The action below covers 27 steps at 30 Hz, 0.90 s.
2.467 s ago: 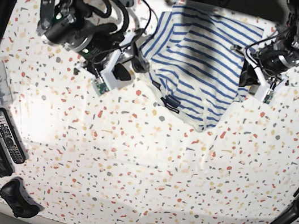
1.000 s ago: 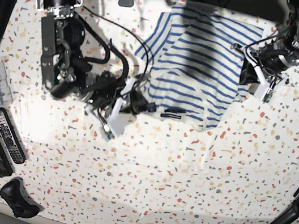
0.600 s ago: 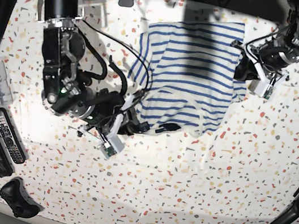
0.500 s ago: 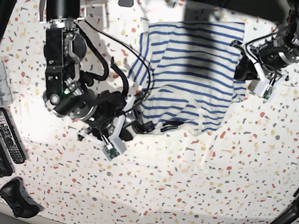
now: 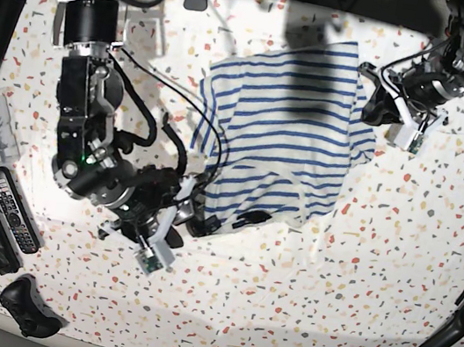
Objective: Layout the t-shirt on the table in an organized manner, then fold the t-shirt properly
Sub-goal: 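Pull the hem with the right gripper to straighten the shirt, then release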
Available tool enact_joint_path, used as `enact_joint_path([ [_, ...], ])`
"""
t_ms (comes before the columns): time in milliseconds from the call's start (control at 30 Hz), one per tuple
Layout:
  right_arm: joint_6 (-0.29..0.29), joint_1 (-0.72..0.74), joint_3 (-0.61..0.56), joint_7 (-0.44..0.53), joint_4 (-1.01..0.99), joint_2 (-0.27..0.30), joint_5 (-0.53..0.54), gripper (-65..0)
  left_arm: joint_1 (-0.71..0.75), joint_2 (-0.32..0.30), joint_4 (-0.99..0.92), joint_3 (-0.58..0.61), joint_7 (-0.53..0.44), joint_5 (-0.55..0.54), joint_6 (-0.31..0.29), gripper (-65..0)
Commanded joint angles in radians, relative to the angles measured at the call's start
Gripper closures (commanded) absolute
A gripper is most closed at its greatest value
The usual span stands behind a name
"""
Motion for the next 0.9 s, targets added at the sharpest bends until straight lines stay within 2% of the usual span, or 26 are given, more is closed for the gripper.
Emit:
enact_joint_path([
  [0, -0.007, 0.027, 0.017, 0.012, 0.021, 0.003, 0.008, -22.5, -0.003, -0.006, 0.014, -0.003, -0.020, -0.017, -0.011, 0.0],
  [133, 0.040, 0.027, 0.059, -0.022, 0.021, 0.003, 0.023, -22.5, -0.003, -0.006, 0.014, -0.003, -0.024, -0.017, -0.011, 0.0],
  [233, 0.057, 0.030, 0.091, -0.047, 0.021, 0.003, 0.162, -22.5, -0.003, -0.006, 0.014, -0.003, -0.024, -0.017, -0.011, 0.0],
  [333, 0.080, 0.050, 0.098, -0.154, 0.021, 0.003, 0.293, -22.5, -0.003, -0.006, 0.014, -0.003, -0.024, -0.017, -0.011, -0.1],
  [533, 0.063, 0.111, 0.101, -0.153, -0.058, 0.003, 0.312, -22.5, -0.003, -0.006, 0.014, -0.003, -0.024, -0.017, -0.011, -0.1],
  [733, 0.041, 0.191, 0.101, -0.160, -0.309, 0.003, 0.449, -22.5, -0.003, -0.006, 0.014, -0.003, -0.023, -0.017, -0.011, -0.1],
  [867, 0.062, 0.248, 0.101, -0.261, -0.425, 0.003, 0.575, -22.5, -0.003, -0.006, 0.014, -0.003, -0.023, -0.017, -0.011, -0.1],
])
